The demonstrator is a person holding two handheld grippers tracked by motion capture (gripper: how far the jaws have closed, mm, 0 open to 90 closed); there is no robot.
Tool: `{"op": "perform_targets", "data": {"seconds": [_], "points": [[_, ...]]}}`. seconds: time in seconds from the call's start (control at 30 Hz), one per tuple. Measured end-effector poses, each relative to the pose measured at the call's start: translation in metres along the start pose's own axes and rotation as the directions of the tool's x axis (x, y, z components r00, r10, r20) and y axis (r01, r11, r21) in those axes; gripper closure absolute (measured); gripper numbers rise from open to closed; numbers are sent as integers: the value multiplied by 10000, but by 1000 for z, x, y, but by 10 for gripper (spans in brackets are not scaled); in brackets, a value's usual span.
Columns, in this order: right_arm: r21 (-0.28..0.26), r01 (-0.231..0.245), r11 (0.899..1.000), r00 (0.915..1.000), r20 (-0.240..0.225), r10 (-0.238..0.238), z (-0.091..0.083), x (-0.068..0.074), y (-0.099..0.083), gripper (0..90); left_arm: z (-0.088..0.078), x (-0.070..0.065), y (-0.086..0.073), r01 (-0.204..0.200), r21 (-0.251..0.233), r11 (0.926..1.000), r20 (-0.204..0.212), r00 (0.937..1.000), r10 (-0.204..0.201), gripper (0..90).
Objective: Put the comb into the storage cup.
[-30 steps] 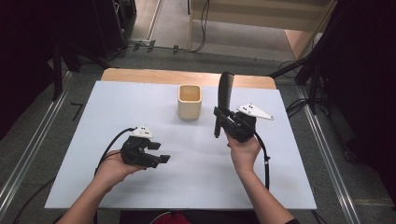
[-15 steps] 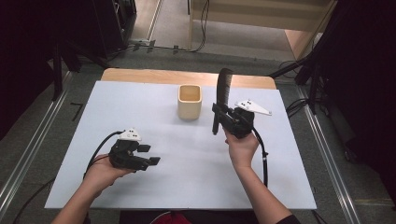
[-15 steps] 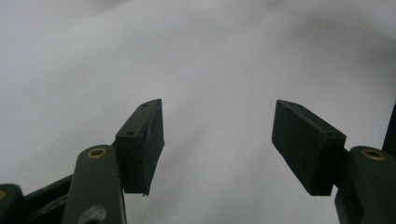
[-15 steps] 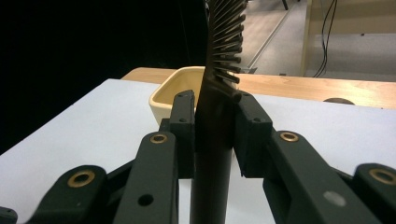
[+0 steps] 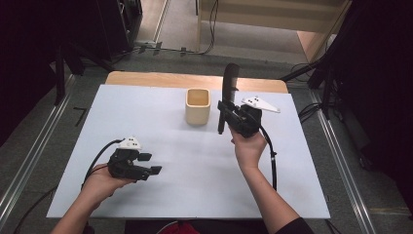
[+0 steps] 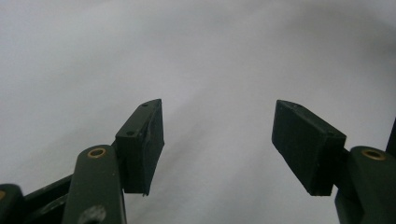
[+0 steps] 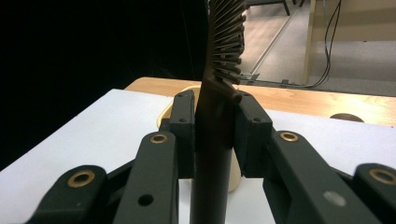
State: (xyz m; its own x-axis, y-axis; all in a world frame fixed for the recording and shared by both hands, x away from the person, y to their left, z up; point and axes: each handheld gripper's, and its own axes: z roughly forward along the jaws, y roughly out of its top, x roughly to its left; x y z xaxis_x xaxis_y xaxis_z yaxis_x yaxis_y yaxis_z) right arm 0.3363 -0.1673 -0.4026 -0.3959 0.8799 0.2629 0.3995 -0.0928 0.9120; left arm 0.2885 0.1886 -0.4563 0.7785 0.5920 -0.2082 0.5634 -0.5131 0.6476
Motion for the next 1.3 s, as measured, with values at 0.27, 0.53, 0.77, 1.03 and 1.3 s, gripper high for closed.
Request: {"op": "perform_targets", "data": {"seconds": [0.27,0.53,0.77,1.03,1.3], "points": [[-327,-46,9995,9999,110,50,2,4,14,702,-3,3,-6,107,13,9999,-120,9999,-107,354],[-729,-181,9972,9996,210,197,7,5,26,702,-6,6,-10,265,-46,9996,-120,9996,-265,354],[-1121,-19,9937,9993,368,61,17,10,31,702,-5,8,-11,275,-29,9996,-114,9996,-275,354],[-1179,110,9930,9992,405,-63,28,10,44,702,-6,10,-11,356,-54,9994,-135,9993,-356,354],[-1036,-1,9946,9994,356,38,40,9,52,702,-6,12,-11,380,-56,9993,-120,9992,-381,354]]}}
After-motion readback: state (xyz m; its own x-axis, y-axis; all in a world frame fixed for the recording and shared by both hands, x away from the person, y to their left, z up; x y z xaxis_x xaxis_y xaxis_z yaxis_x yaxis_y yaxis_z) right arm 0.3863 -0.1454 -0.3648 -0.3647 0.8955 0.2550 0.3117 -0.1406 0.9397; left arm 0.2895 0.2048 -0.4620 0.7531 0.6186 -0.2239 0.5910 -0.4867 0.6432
